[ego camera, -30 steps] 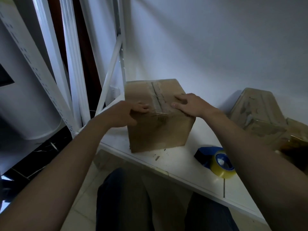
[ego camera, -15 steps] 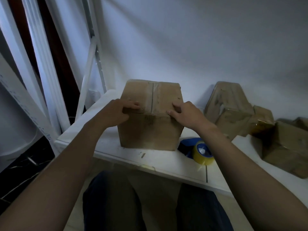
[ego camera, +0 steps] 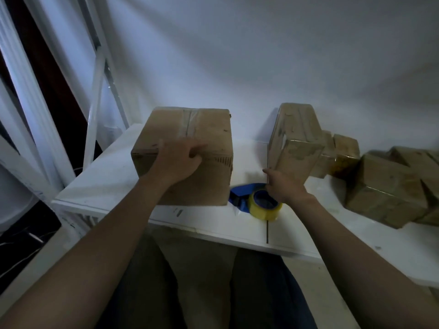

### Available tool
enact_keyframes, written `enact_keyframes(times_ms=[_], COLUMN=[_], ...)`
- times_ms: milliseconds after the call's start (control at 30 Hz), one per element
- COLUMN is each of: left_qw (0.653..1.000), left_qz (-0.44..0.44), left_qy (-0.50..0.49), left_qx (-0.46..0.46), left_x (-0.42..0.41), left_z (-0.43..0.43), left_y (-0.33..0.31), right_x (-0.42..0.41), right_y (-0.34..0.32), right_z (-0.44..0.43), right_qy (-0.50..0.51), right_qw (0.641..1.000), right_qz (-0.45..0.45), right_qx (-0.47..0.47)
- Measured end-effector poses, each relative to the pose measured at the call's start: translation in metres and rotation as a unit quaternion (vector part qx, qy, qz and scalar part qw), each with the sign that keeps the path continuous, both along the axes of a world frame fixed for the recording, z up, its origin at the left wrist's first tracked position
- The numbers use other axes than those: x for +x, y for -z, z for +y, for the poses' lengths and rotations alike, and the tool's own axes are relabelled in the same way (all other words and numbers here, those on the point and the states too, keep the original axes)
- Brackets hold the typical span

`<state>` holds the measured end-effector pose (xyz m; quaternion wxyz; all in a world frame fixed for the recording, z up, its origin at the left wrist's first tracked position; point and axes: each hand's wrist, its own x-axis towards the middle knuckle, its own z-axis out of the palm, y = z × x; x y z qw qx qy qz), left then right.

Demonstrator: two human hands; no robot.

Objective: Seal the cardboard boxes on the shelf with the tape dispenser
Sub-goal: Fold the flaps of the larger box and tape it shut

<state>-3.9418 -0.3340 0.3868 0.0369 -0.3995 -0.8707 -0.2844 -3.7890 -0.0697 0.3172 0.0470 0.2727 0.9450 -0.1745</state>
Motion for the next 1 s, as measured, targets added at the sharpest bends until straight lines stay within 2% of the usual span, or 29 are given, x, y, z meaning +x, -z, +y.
enact_keyframes(times_ms=[100,400,633,800,900,1000], left_qw=[0.997,0.995,0.995,0.992,0.986,0.968], left_qz=[0.053,0.053,0.064,0.063,-0.007,-0.174], left_qy=[-0.024,-0.059,-0.079,-0.063,-0.073,-0.096], left_qx=[-0.054,-0.056,-0.023,0.085,0.148,0.154], left_x=[0.011,0.015,0.024,0.041,0.055,0.057], left_z=[0.011,0.011,0.023,0.038,0.045,0.046], left_y=[0.004,0.006,0.006,-0.008,-0.023,-0.041], right_x=[0.002,0.011,0.051,0.073,0.073,0.069], right_y=[0.029,0.049,0.010,-0.046,-0.084,-0.119], right_z=[0.014,0.020,0.028,0.025,0.014,-0.006], right_qy=[0.037,0.073,0.093,0.075,0.045,0.022], right_qw=[0.998,0.994,0.983,0.953,0.938,0.928], right_qz=[-0.022,0.034,0.120,0.253,0.317,0.348], right_qx=[-0.041,-0.076,-0.100,-0.149,-0.133,-0.128])
